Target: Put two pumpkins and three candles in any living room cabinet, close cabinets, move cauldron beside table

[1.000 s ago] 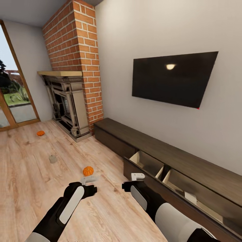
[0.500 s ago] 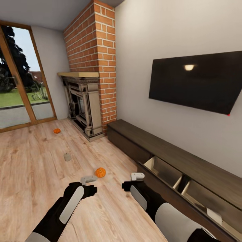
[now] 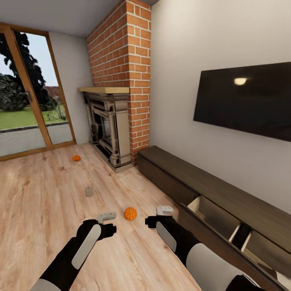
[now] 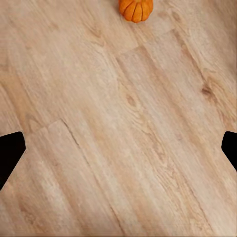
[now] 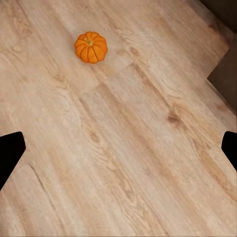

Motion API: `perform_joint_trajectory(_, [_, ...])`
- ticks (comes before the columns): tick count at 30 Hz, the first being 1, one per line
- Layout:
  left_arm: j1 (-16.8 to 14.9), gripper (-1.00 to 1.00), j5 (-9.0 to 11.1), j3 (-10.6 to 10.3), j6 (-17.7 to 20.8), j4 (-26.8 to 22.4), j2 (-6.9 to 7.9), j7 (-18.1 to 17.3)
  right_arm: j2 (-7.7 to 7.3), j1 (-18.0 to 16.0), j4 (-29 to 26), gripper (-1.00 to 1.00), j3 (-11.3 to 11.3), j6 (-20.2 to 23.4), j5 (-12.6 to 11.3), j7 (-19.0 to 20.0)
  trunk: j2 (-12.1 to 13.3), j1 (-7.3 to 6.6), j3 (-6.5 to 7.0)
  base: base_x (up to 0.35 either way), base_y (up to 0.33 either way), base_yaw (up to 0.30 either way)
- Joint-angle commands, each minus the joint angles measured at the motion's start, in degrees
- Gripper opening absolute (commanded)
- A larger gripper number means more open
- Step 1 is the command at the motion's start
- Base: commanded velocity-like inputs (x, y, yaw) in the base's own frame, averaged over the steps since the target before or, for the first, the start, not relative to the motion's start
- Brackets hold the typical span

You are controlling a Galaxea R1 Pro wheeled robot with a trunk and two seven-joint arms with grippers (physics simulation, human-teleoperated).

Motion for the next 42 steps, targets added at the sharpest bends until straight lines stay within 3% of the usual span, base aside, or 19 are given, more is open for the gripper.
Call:
perform_joint_trajectory(1, [-0.1, 1.0, 0.6, -0.17, 0.01, 0.3, 0.07, 0.59, 0.0, -0.06, -0.37, 1.0, 0.24, 0.15, -0.42, -0.49, -0.03, 0.03, -0.06, 0.257, 0.186, 0.165])
perform_joint_trajectory(10, [-0.18, 1.0, 0.6, -0.17, 0.01, 1.14, 0.03, 0.49, 0.0, -0.06, -0.91, 1.0, 0.28, 0.17, -0.42, -0.49, -0.03, 0.03, -0.06, 0.266, 0.079, 0.265])
perform_joint_trajectory(29, [-0.18, 1.0, 0.55, -0.17, 0.01, 1.15, -0.02, 0.49, 0.0, -0.06, -0.92, 1.0, 0.28, 0.17, -0.42, -0.49, -0.03, 0.03, -0.06, 0.069, 0.024, 0.288])
perform_joint_trajectory(42, [-0.18, 1.0, 0.51, -0.17, 0.01, 1.15, 0.05, 0.49, 0.0, -0.06, -0.92, 1.0, 0.28, 0.09, -0.41, -0.06, -0.03, 0.03, -0.06, 0.258, 0.181, 0.037])
